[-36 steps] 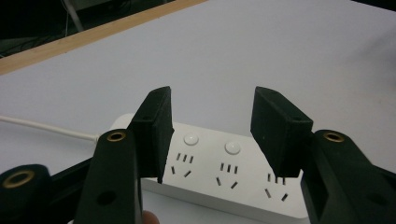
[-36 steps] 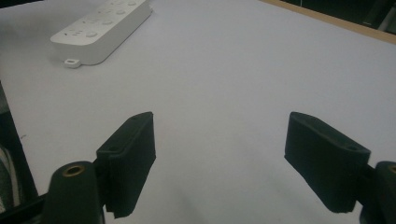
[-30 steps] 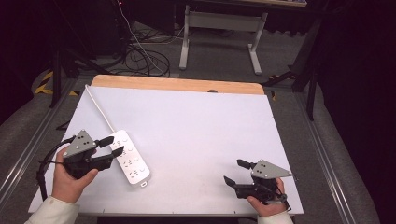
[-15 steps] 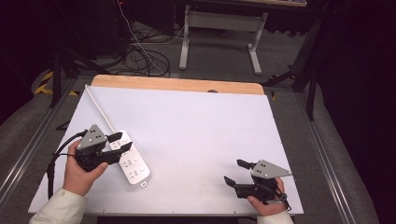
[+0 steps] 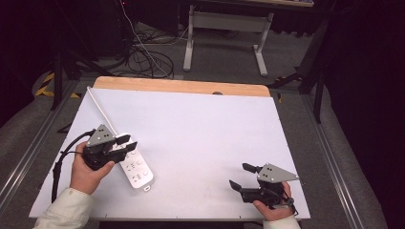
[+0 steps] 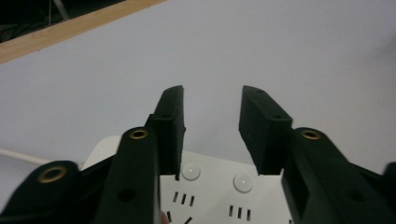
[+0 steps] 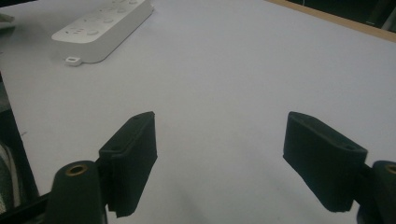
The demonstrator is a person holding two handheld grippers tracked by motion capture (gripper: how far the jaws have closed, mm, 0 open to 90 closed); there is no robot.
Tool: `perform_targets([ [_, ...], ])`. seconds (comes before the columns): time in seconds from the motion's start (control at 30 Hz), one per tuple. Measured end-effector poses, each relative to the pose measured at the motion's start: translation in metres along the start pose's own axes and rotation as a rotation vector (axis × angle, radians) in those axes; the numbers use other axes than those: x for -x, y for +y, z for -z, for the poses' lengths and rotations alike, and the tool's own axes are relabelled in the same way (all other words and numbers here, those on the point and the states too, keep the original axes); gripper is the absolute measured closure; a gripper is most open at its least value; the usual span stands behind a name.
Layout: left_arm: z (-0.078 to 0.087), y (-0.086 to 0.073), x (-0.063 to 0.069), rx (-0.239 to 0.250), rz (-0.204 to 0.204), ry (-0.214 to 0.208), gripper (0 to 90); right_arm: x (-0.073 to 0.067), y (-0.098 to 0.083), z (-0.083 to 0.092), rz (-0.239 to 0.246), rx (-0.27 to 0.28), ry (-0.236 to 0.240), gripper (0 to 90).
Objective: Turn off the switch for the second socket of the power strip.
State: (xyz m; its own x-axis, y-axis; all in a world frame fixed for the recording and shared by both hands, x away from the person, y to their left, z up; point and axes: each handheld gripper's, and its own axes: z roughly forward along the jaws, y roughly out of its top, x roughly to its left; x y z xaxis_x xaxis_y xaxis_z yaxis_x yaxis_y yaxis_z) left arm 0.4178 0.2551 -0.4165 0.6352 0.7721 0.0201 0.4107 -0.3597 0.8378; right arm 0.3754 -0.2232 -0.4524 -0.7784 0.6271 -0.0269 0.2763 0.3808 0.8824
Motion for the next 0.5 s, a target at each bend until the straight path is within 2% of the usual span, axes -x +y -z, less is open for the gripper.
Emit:
perform_targets([
  [0.07, -0.0009, 0.0004, -0.0015, -0.019, 0.014, -0.028, 74.2, -0.0001, 0.0000, 0.0000, 0.000, 0.001, 0.000, 26.2],
  [0.1, -0.0009, 0.0004, -0.0015, -0.019, 0.014, -0.028, 78.2, -0.0001, 0.0000, 0.0000, 0.000, 0.001, 0.000, 26.2],
  [0.13, -0.0022, 0.0007, -0.0035, -0.039, 0.010, -0.022, 82.5, -0.0002, 0.0001, 0.0001, 0.001, 0.002, 0.000, 26.2],
  [0.17, -0.0028, 0.0004, -0.0035, -0.047, 0.028, -0.033, 86.5, -0.0002, 0.0001, 0.0000, 0.001, 0.002, 0.000, 26.1],
  [0.2, -0.0028, 0.0004, -0.0035, -0.047, 0.028, -0.033, 89.6, -0.0002, 0.0001, 0.0000, 0.001, 0.002, 0.000, 26.1],
  [0.27, -0.0046, 0.0004, -0.0063, -0.064, 0.040, -0.042, 89.8, -0.0002, 0.0000, -0.0001, 0.003, 0.002, 0.000, 26.1],
  [0.3, -0.0056, 0.0006, -0.0086, -0.077, 0.045, -0.076, 90.0, -0.0002, 0.0000, -0.0001, 0.003, 0.002, 0.001, 26.1],
  [0.5, -0.0098, 0.0015, -0.0107, -0.117, 0.054, -0.078, 90.0, -0.0003, 0.0000, -0.0001, 0.004, 0.002, 0.002, 26.1],
])
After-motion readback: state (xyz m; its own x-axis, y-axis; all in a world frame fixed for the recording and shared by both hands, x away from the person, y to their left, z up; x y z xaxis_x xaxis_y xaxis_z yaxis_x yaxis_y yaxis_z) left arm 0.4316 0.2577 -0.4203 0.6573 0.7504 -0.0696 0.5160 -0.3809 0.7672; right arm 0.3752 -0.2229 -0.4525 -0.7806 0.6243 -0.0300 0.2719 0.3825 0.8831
